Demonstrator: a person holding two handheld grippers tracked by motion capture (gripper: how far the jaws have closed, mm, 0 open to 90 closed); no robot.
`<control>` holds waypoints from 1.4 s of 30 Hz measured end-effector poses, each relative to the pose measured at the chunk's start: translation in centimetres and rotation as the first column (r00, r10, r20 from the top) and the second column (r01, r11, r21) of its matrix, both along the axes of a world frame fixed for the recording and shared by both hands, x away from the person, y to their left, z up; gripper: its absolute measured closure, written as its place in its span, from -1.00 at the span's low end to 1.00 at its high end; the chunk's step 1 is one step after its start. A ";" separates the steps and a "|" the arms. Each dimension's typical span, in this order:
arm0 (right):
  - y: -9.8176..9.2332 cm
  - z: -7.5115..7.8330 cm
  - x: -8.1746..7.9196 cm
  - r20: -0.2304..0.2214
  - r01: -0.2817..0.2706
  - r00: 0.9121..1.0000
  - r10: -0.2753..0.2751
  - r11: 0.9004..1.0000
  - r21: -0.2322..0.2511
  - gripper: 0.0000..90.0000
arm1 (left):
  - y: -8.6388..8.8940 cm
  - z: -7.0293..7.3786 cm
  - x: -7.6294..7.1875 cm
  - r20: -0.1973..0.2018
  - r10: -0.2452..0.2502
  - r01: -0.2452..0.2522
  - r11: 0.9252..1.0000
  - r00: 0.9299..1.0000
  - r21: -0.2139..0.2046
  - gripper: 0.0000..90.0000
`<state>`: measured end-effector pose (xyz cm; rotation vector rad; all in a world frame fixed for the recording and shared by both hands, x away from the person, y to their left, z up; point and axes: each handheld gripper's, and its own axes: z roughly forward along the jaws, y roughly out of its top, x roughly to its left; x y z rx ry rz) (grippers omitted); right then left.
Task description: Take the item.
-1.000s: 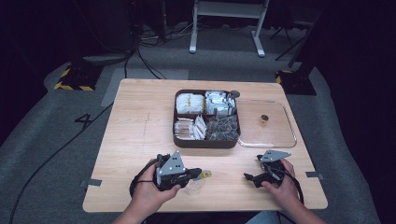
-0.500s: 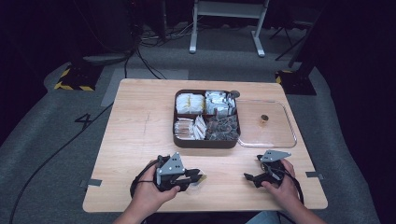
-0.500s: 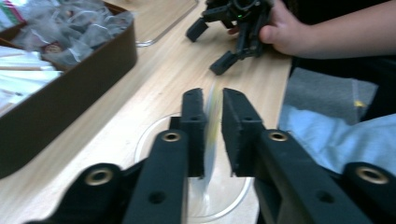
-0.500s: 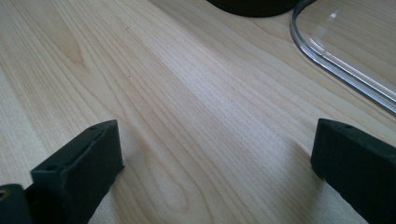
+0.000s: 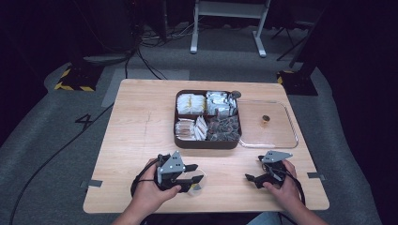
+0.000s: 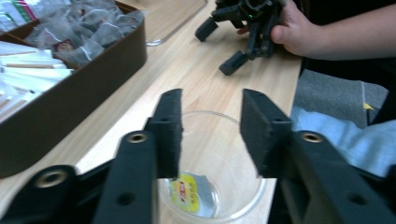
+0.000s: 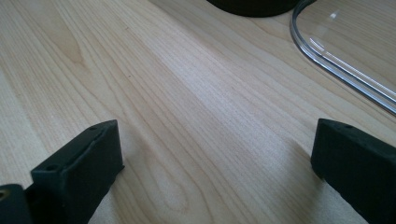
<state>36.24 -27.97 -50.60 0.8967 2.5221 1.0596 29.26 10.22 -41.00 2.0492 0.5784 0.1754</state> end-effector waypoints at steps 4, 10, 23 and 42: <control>0.0 0.0 0.0 -0.001 0.000 1.000 0.000 1.000 0.001 -0.95 | 0.5 0.3 0.6 0.010 0.039 -0.039 0.999 0.999 -0.001 0.05; 0.0 0.0 0.1 -0.001 -0.006 1.000 0.006 1.000 -0.002 -0.96 | 2.2 0.9 1.4 0.037 0.102 -0.103 0.994 0.994 0.026 -0.03; 0.2 0.0 0.1 -0.001 0.004 1.000 -0.004 1.000 -0.003 -0.96 | 6.1 0.8 0.8 0.067 0.187 -0.191 0.980 0.980 0.055 -0.18; 0.4 0.0 0.3 -0.002 0.001 1.000 -0.001 1.000 -0.003 -0.97 | 13.2 -3.7 1.2 -0.001 0.358 -0.353 0.920 0.934 0.171 -0.25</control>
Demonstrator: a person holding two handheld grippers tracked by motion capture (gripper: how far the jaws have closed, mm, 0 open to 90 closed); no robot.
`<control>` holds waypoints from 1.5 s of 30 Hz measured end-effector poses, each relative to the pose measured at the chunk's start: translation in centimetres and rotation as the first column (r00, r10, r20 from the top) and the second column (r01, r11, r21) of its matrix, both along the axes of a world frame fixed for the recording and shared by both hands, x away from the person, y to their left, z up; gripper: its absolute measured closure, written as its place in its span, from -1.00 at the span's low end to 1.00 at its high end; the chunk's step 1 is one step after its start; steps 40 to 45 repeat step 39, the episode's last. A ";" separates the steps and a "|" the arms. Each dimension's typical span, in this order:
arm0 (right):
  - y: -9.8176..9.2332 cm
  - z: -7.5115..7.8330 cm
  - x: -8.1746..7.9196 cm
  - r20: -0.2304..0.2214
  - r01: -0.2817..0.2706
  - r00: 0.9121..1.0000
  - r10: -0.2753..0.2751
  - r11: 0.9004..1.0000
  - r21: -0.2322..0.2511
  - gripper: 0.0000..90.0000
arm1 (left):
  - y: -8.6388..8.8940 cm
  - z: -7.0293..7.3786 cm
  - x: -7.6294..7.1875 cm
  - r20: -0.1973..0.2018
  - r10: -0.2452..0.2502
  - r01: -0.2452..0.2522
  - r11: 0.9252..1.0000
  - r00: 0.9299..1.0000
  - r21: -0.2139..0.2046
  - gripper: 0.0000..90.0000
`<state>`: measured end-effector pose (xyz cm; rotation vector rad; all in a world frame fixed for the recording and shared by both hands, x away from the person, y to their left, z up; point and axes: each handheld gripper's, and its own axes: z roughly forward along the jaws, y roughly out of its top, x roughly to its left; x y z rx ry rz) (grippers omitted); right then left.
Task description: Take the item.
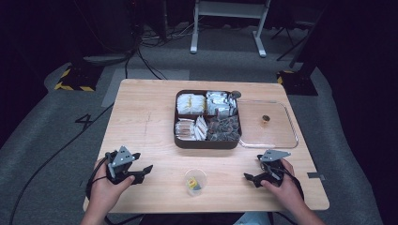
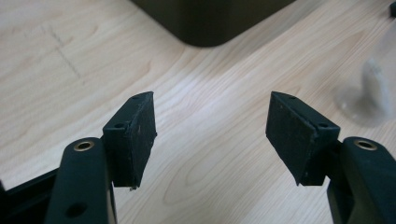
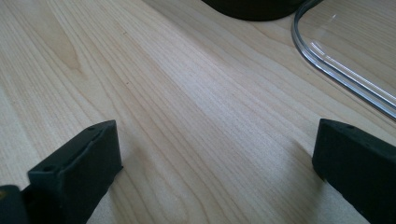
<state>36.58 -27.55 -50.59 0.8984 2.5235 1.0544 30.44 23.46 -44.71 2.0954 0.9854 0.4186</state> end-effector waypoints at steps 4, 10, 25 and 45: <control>0.0 0.0 0.0 0.001 0.000 1.000 0.000 1.000 0.000 -0.97 | 0.8 -1.1 0.5 -0.041 0.017 -0.015 0.999 0.999 0.047 -0.29; 0.0 0.0 0.0 0.001 0.000 1.000 0.000 1.000 0.000 -0.97 | 1.4 -2.7 1.1 -0.136 0.059 -0.051 0.997 0.989 0.061 -0.36; -0.1 0.0 -0.1 0.002 -0.008 1.000 0.008 1.000 0.000 -0.97 | 2.0 -4.7 1.7 -0.163 0.122 -0.099 0.984 0.979 0.147 -0.58; -0.1 0.0 -0.1 0.003 -0.010 1.000 0.010 1.000 -0.004 -0.98 | 2.1 -5.8 1.7 -0.084 0.116 -0.108 0.990 0.990 0.091 -0.88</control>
